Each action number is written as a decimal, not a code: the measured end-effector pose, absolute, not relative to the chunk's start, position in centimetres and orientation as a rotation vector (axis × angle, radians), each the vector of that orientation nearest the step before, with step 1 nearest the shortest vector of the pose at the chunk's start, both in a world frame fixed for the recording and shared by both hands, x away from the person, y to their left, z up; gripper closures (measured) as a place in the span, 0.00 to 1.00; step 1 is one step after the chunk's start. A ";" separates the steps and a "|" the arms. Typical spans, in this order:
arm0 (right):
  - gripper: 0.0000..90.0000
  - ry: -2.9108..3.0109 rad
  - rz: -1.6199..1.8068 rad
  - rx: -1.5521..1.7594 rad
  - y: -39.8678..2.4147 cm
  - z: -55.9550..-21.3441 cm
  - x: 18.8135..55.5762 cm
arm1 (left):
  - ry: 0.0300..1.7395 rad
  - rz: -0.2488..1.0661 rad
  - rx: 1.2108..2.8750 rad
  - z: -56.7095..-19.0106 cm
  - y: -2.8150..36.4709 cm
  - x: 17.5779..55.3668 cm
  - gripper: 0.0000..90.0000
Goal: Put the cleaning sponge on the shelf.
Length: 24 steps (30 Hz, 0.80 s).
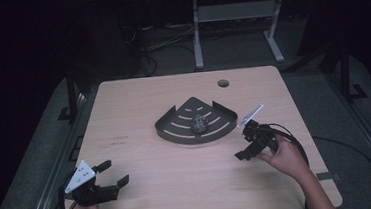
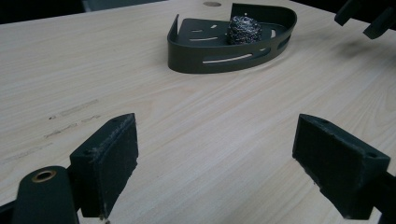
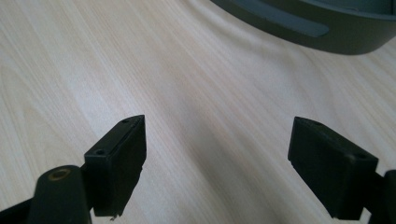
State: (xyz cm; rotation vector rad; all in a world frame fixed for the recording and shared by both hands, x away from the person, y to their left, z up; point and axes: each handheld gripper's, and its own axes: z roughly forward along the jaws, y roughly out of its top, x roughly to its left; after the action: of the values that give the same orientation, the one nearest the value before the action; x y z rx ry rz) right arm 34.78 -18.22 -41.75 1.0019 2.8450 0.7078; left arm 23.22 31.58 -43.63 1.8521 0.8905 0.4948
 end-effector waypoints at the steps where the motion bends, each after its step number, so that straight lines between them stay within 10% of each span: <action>1: 0.21 2.847 0.708 1.006 -18.3 -41.8 34.7 | 0.890 0.495 1.851 -43.6 31.6 23.2 0.15; 24: 0.21 2.835 0.729 1.026 -20.2 -42.8 31.8 | 0.889 0.496 1.854 -43.7 31.5 23.3 0.15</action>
State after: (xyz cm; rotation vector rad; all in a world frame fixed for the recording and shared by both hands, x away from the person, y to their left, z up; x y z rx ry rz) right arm 31.79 -20.23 -42.83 1.0256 2.8352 0.7293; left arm 23.27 31.51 -43.68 1.8540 0.8890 0.4962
